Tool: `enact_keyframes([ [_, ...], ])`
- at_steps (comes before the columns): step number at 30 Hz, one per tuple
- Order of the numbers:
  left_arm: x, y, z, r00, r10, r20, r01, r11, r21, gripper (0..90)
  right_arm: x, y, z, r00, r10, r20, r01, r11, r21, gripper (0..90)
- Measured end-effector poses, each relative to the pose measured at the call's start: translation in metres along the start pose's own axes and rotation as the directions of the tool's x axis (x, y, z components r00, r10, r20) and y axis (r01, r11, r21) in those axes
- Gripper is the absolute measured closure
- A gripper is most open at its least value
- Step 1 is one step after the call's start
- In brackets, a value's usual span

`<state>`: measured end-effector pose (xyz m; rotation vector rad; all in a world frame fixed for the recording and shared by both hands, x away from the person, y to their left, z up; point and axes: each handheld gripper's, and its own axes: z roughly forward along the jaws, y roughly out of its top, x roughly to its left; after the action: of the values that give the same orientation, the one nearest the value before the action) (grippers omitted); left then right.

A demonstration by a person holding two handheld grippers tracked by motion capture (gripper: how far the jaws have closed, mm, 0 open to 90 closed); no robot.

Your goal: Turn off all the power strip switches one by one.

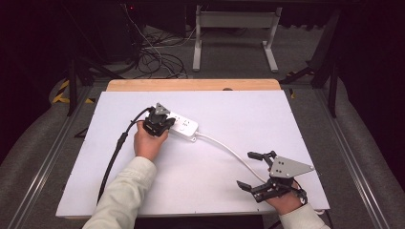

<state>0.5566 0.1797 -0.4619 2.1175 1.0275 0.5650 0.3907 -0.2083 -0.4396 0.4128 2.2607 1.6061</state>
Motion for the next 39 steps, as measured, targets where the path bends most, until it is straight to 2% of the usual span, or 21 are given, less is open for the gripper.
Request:
enact_keyframes([
  [1, -0.001, 0.0, -0.002, 0.9999, 0.01, -0.014, -0.01, 0.9999, -0.003, 90.0, -0.001, 0.0, 0.0, 1.0, 0.0, 0.0, 0.0, 1.0, -0.001, 7.2],
  [2, 0.001, 0.002, -0.007, 0.9995, -0.026, 0.02, 0.027, 0.9986, -0.045, 90.0, -0.001, 0.0, 0.0, 1.0, 0.001, -0.002, -0.001, 1.0, -0.001, 7.1],
  [5, 0.003, 0.007, -0.014, 0.9986, -0.033, 0.04, 0.036, 0.9967, -0.073, 90.0, -0.002, -0.001, 0.001, 1.0, 0.006, 0.0, -0.006, 1.0, 0.003, 7.1],
  [7, 0.003, 0.012, -0.021, 0.9981, -0.019, 0.059, 0.024, 0.9958, -0.089, 90.0, -0.001, -0.001, 0.001, 1.0, 0.003, 0.0, -0.003, 1.0, 0.001, 7.1],
  [11, 0.0, 0.014, -0.033, 0.997, -0.017, 0.076, 0.025, 0.9948, -0.099, 90.0, -0.001, -0.001, 0.0, 1.0, 0.003, 0.002, -0.003, 1.0, -0.003, 7.1],
  [14, -0.004, 0.014, -0.037, 0.9974, 0.01, 0.072, -0.002, 0.9951, -0.098, 90.0, -0.001, 0.0, 0.0, 1.0, 0.001, 0.003, -0.001, 1.0, -0.004, 7.1],
  [16, -0.007, 0.014, -0.037, 0.9951, 0.017, 0.098, -0.007, 0.9952, -0.097, 90.0, -0.001, 0.0, 0.0, 1.0, 0.002, 0.001, -0.002, 1.0, -0.002, 7.1],
  [17, -0.01, 0.013, -0.036, 0.9941, 0.023, 0.106, -0.013, 0.9949, -0.1, 90.0, -0.001, 0.0, 0.001, 1.0, 0.003, 0.002, -0.003, 1.0, 0.001, 7.1],
  [18, -0.012, 0.013, -0.035, 0.9918, 0.014, 0.127, -0.001, 0.995, -0.1, 90.0, -0.001, 0.0, 0.001, 1.0, 0.002, 0.001, -0.002, 1.0, 0.001, 7.1],
  [21, -0.019, 0.011, -0.029, 0.9888, 0.019, 0.148, -0.006, 0.9959, -0.09, 90.0, -0.001, 0.0, 0.0, 1.0, 0.003, 0.001, -0.003, 1.0, -0.001, 7.1],
  [22, -0.02, 0.01, -0.028, 0.9885, 0.033, 0.148, -0.022, 0.9964, -0.082, 90.0, -0.001, 0.0, 0.0, 1.0, 0.003, 0.001, -0.003, 1.0, -0.001, 7.1],
  [23, -0.023, 0.009, -0.026, 0.9871, 0.028, 0.158, -0.015, 0.9964, -0.084, 90.0, -0.001, 0.0, 0.0, 1.0, 0.004, 0.002, -0.004, 1.0, -0.002, 7.1],
  [27, -0.027, 0.006, -0.019, 0.9874, 0.039, 0.154, -0.029, 0.9974, -0.067, 90.0, -0.002, -0.001, 0.0, 1.0, 0.002, -0.001, -0.002, 1.0, 0.001, 7.1],
  [31, -0.026, 0.002, -0.006, 0.9871, 0.004, 0.16, 0.004, 0.9988, -0.048, 90.0, -0.001, -0.001, 0.0, 1.0, 0.002, 0.0, -0.002, 1.0, -0.002, 7.1],
  [34, -0.027, -0.001, 0.001, 0.9869, -0.003, 0.161, 0.009, 0.9994, -0.033, 90.0, -0.002, -0.001, 0.0, 1.0, 0.003, -0.001, -0.003, 1.0, 0.001, 7.1],
  [39, -0.028, -0.001, 0.002, 0.99, 0.003, 0.141, 0.002, 0.9994, -0.036, 90.0, -0.002, -0.001, 0.0, 1.0, 0.001, -0.002, -0.001, 1.0, 0.001, 7.1],
])
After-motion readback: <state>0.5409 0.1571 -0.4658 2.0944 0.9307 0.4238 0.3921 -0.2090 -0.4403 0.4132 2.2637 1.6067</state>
